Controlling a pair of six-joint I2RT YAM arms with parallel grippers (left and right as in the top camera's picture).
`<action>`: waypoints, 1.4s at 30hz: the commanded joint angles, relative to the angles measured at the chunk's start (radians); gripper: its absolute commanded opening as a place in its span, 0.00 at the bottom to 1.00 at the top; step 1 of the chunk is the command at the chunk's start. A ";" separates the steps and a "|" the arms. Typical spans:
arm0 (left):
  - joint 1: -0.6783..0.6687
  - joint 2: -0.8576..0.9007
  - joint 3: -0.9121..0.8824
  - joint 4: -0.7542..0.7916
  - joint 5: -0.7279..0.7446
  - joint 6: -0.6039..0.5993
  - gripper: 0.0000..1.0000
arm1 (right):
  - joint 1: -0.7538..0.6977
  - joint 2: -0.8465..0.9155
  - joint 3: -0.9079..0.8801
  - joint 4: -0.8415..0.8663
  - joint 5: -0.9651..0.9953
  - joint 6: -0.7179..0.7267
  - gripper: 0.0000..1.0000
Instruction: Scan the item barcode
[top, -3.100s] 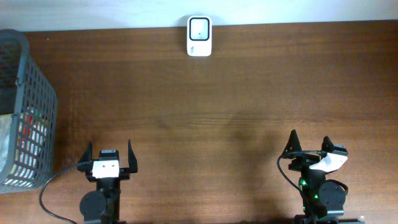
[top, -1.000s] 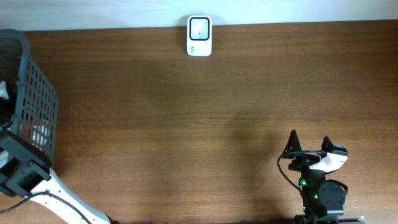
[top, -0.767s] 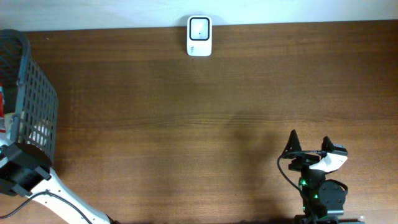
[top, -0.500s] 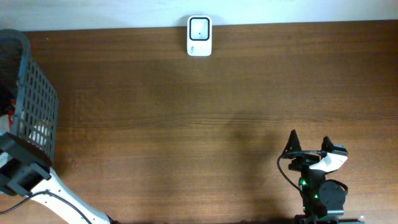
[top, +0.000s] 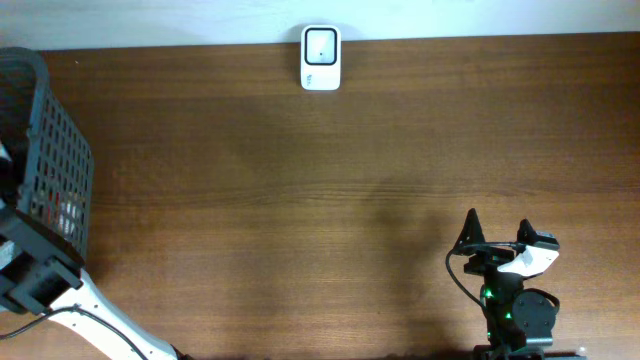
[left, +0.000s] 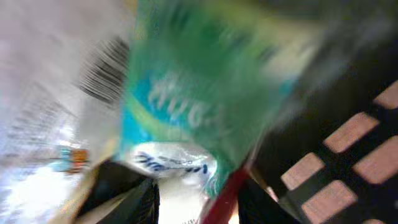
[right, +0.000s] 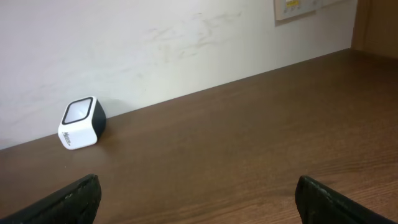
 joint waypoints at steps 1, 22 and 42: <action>-0.003 -0.004 -0.107 0.021 0.045 -0.002 0.35 | -0.003 -0.008 -0.005 -0.008 0.002 -0.002 0.99; -0.586 -0.071 0.727 -0.303 0.509 0.185 0.00 | -0.003 -0.008 -0.005 -0.008 0.002 -0.002 0.99; -0.792 -0.256 0.501 -0.019 0.040 0.064 0.80 | -0.003 -0.008 -0.005 -0.008 0.002 -0.002 0.99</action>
